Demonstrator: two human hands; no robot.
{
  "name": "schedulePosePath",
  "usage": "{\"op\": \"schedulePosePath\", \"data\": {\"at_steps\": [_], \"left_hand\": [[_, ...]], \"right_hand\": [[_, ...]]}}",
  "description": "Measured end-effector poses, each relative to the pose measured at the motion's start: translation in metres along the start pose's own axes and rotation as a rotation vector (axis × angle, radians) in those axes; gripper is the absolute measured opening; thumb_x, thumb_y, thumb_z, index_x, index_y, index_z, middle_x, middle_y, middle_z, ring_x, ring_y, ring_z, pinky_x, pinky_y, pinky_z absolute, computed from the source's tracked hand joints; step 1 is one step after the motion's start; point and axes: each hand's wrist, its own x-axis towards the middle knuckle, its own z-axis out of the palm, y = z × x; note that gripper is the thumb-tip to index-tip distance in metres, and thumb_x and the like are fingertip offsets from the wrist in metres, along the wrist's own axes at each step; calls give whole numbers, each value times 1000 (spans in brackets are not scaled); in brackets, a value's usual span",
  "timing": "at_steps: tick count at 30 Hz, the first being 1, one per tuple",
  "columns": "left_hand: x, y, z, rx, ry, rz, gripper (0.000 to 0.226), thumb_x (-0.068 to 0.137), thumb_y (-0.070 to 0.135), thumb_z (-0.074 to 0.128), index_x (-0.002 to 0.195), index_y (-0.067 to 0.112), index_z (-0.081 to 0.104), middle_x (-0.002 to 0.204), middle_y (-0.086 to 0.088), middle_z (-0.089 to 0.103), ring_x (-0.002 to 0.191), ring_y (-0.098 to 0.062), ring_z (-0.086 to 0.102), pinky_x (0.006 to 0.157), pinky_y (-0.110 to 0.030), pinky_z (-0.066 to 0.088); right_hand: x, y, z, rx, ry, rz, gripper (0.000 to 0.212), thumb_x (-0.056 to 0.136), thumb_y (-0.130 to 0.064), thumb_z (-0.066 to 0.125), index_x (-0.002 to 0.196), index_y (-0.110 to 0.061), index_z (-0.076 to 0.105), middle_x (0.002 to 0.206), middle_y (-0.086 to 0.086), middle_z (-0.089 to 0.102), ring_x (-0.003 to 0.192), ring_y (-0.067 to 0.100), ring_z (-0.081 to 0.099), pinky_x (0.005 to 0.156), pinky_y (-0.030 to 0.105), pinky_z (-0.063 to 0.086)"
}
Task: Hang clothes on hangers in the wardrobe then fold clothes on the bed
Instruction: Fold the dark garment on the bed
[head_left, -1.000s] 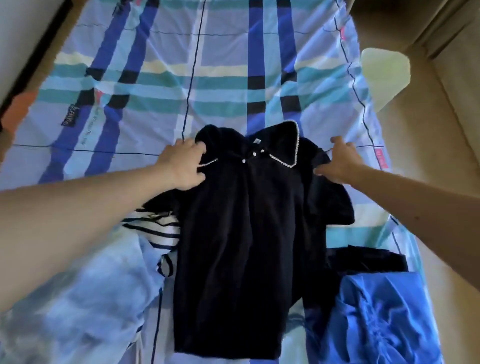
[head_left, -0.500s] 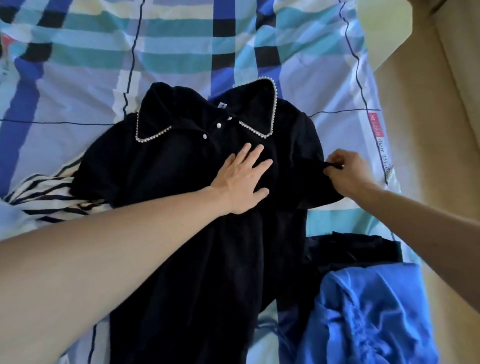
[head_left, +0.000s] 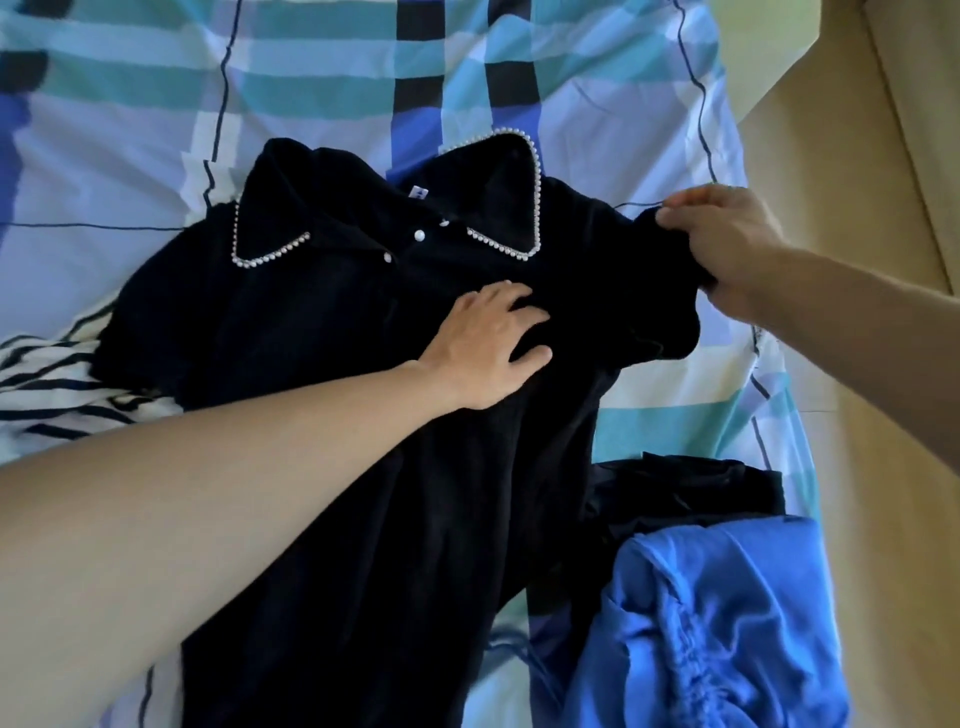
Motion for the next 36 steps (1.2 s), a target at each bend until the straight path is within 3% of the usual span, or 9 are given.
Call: {"op": "schedulePosePath", "data": {"at_steps": [6, 10, 13, 15, 21, 26, 28, 32, 36], "left_hand": [[-63, -110, -56, 51, 431, -360, 40, 94, 31, 58, 130, 13, 56, 137, -8, 47, 131, -31, 42, 108, -46, 35], [-114, -179, -83, 120, 449, -766, 51, 90, 28, 63, 134, 7, 48, 137, -18, 44, 130, -40, 39, 103, -55, 37], [-140, -210, -88, 7, 310, -1032, 64, 90, 39, 66, 137, 2, 44, 139, -22, 47, 129, -43, 45, 104, -53, 41], [-149, -220, -89, -128, 225, -1078, 62, 89, 45, 68, 135, 5, 52, 133, -19, 58, 120, -41, 56, 98, -44, 46], [-162, -238, -102, -434, 198, -1273, 80, 78, 62, 73, 131, 5, 55, 131, -16, 59, 115, -37, 57, 97, -39, 47], [-153, -236, -140, -244, 347, -1101, 13, 82, 14, 68, 88, 4, 66, 95, -19, 73, 85, -34, 72, 70, -35, 54], [-143, -233, -154, -253, 358, -988, 13, 80, 12, 66, 70, 11, 57, 78, -21, 73, 72, -34, 74, 69, -36, 58], [-142, -229, -153, -363, -121, -1174, 49, 86, 46, 73, 116, 9, 61, 110, -18, 66, 100, -34, 66, 88, -40, 54], [-154, -229, -131, -382, -275, -1239, 40, 92, 42, 68, 114, 10, 59, 96, -8, 62, 85, -24, 60, 81, -34, 48]], "right_hand": [[-36, -65, 85, 210, -332, -114, 18, 93, -6, 61, 104, -19, 54, 91, 5, 62, 79, 20, 67, 72, 31, 61], [-31, -20, 136, -473, -387, -341, 47, 85, -13, 67, 130, -23, 55, 119, 2, 57, 107, 20, 59, 97, 35, 49], [-36, 30, 150, -981, -633, -262, 62, 96, -27, 61, 153, -25, 34, 162, 4, 18, 143, 27, 35, 114, 33, 31], [-42, 43, 154, -1046, -637, -246, 72, 97, -34, 60, 157, -26, 22, 166, 2, 0, 149, 28, 23, 117, 35, 27], [-46, 29, 158, -1024, -593, -228, 72, 95, -41, 62, 155, -26, 26, 165, -1, 5, 144, 28, 33, 113, 36, 33], [-44, 25, 155, -945, -642, -146, 73, 94, -40, 65, 155, -28, 27, 165, -6, 3, 147, 26, 27, 115, 36, 30], [-45, 29, 155, -927, -656, -132, 76, 93, -40, 66, 156, -29, 25, 166, -8, 0, 149, 26, 24, 117, 37, 29], [-46, 36, 154, -885, -673, -109, 85, 90, -41, 69, 157, -32, 19, 165, -12, -8, 152, 24, 15, 121, 44, 25], [-40, 46, 152, -893, -679, -85, 93, 84, -48, 72, 157, -39, 14, 165, -15, -12, 153, 28, 7, 121, 52, 20]]}}
